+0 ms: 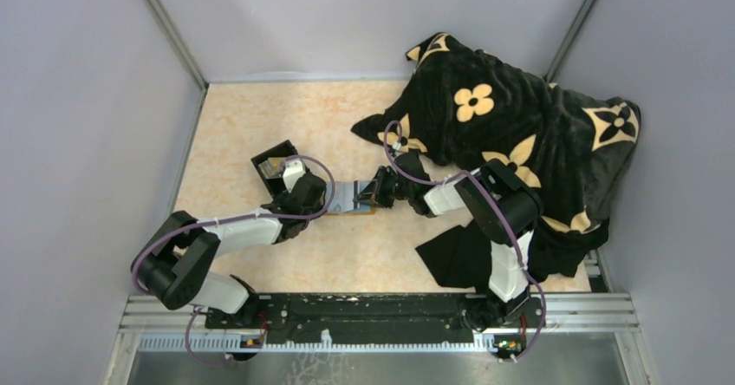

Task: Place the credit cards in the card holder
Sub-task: Insert the credit card into the card holder.

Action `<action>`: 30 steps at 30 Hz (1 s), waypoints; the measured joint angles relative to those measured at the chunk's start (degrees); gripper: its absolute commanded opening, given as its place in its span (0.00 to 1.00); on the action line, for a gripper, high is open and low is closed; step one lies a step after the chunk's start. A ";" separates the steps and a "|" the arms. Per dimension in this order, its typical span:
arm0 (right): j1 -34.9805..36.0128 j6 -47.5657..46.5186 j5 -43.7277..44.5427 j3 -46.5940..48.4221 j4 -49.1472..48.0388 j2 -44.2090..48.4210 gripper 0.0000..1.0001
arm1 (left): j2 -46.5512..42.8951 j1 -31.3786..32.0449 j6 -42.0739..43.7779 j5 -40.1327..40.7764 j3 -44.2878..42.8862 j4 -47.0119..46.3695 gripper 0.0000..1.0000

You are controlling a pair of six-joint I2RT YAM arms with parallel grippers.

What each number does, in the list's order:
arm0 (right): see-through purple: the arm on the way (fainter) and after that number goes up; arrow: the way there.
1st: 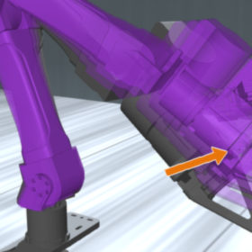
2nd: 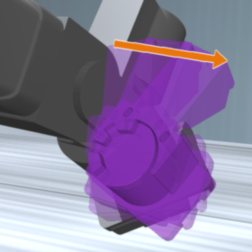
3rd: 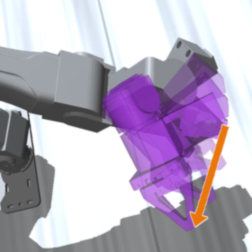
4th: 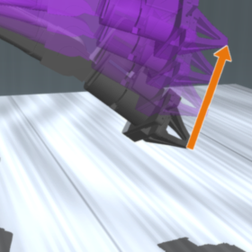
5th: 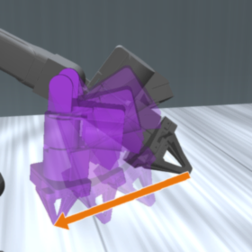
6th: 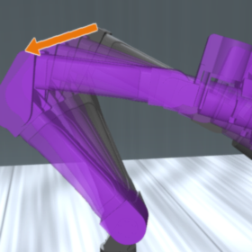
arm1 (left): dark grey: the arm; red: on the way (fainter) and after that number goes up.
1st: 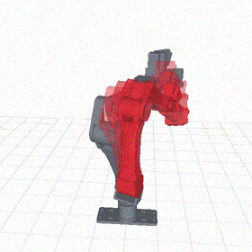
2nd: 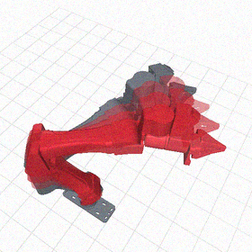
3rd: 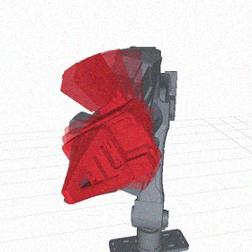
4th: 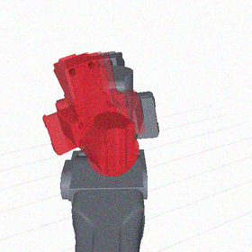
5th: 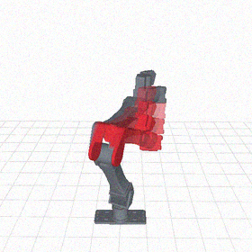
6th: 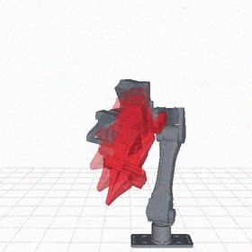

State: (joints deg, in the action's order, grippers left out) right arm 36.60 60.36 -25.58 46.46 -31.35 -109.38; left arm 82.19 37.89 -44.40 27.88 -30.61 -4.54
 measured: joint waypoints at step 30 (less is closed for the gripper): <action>2.05 -2.64 1.95 4.39 3.50 -2.89 0.09 | 0.63 0.37 -0.17 -0.37 0.33 -1.99 0.27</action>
State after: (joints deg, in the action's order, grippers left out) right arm 38.65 57.71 -23.64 50.85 -27.86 -112.27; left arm 82.83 38.26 -44.58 27.51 -30.28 -6.52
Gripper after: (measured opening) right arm 0.014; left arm 0.268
